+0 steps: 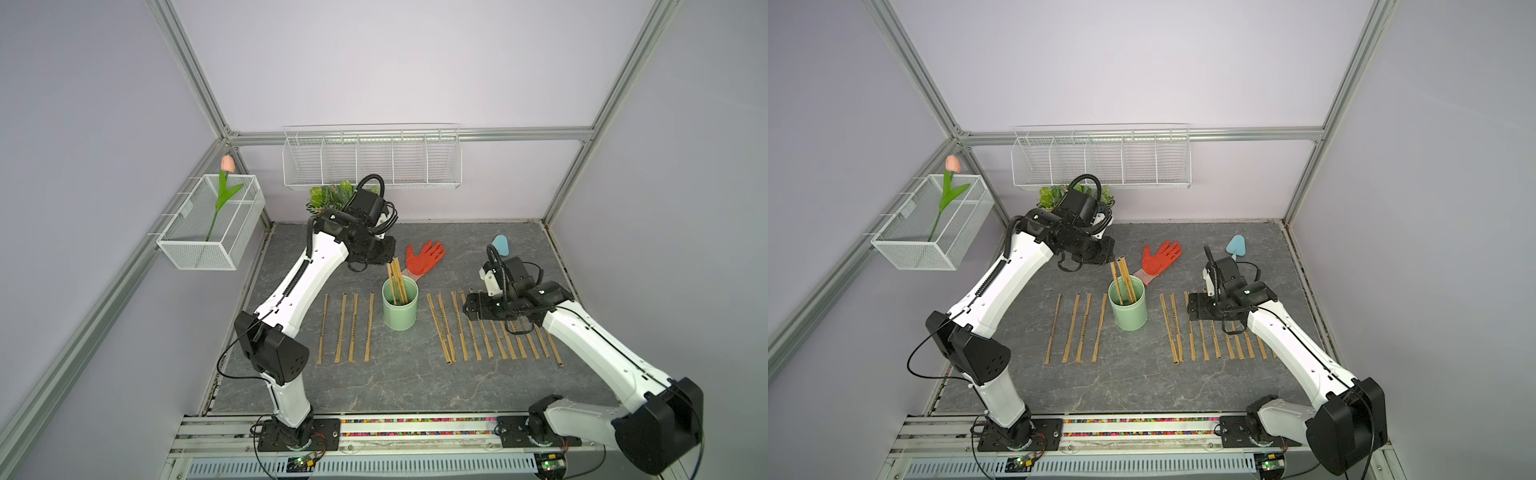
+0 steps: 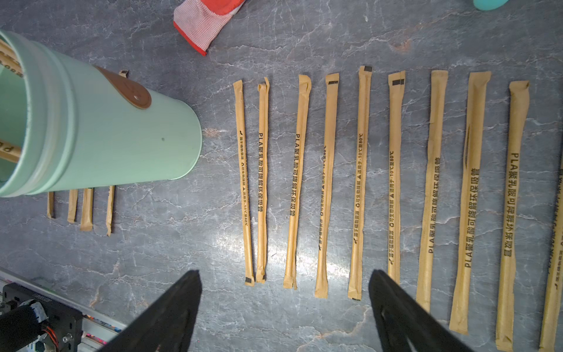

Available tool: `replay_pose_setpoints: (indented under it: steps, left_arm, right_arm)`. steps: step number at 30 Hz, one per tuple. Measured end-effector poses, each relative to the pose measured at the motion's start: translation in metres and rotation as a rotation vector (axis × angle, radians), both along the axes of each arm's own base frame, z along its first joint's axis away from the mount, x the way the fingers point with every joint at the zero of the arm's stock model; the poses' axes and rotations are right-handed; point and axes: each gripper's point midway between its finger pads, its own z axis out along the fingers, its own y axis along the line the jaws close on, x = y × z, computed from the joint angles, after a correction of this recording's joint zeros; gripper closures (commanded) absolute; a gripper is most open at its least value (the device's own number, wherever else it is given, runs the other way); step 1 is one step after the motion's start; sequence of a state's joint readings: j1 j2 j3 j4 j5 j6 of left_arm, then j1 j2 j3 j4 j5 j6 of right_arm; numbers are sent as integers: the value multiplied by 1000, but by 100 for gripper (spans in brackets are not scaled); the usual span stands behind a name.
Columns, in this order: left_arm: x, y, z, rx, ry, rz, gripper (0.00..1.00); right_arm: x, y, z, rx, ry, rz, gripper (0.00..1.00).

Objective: Take the straws out of the storage container
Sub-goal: Pick up the straw from the container, then place the straw at the center of the board.

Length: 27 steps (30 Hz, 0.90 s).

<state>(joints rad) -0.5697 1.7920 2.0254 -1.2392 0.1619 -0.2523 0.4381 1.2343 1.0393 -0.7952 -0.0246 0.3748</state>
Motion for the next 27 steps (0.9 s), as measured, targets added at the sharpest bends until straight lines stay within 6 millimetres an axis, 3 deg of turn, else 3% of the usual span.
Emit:
replay_pose_setpoints:
  steps: [12,20,23,27]
  left_arm:
    - [-5,13,64,-50,-154,27,93]
    - [-25,42,137,-83,-342,64,93]
    - [-30,56,144,-58,-363,89,93]
    - [-28,81,137,2,-340,146,93]
  right_arm:
    - [0,0,0,2,1,1,11]
    - [0,1,1,3,-1,1,11]
    - [1,1,2,4,-3,1,11]
    - [1,1,2,5,-4,1,11]
